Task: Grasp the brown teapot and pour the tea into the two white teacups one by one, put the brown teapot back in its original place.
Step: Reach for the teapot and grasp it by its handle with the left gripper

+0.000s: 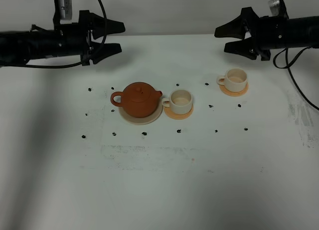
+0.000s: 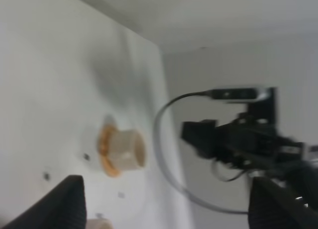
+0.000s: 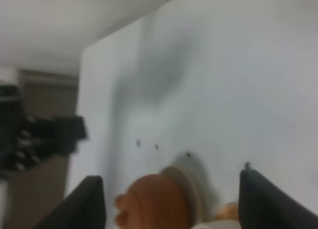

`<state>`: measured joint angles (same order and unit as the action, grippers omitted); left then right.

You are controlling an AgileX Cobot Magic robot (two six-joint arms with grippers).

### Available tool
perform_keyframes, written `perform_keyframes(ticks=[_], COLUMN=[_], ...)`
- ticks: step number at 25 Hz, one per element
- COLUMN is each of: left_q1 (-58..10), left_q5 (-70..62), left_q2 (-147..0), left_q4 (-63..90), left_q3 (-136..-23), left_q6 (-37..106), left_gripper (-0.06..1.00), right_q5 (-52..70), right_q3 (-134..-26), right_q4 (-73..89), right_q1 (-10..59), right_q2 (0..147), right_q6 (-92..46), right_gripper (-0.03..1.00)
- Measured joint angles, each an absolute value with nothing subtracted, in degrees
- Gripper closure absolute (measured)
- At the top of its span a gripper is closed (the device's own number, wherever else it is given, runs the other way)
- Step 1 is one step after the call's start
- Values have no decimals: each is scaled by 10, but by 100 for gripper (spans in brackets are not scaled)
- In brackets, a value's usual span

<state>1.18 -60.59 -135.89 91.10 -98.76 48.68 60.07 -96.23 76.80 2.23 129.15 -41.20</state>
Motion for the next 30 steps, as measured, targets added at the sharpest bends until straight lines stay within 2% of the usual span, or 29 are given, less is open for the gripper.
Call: perform_keyframes(ticks=[5, 10, 17, 25, 30], left_q1=[12, 12, 12, 8, -24], left_q5=[-545, -484, -482, -523, -531], left_q2=[-1293, -1219, -1140, -1059, -1001], left_q4=[763, 598, 430, 401, 334], left_q3=[-1018, -1018, -1018, -1018, -1018], left_q6=[495, 479, 392, 357, 315], left_gripper=[32, 33, 33, 33, 33], right_q5=[593, 592, 653, 663, 619], right_q3=[-1028, -1081, -1099, -1089, -978], right_q4=[608, 385, 99, 118, 131], right_q1=[22, 22, 21, 19, 19], right_q2=[1271, 1239, 1174, 1030, 902], right_q6=[-398, -319, -213, -204, -211], right_gripper=[38, 41, 44, 45, 45])
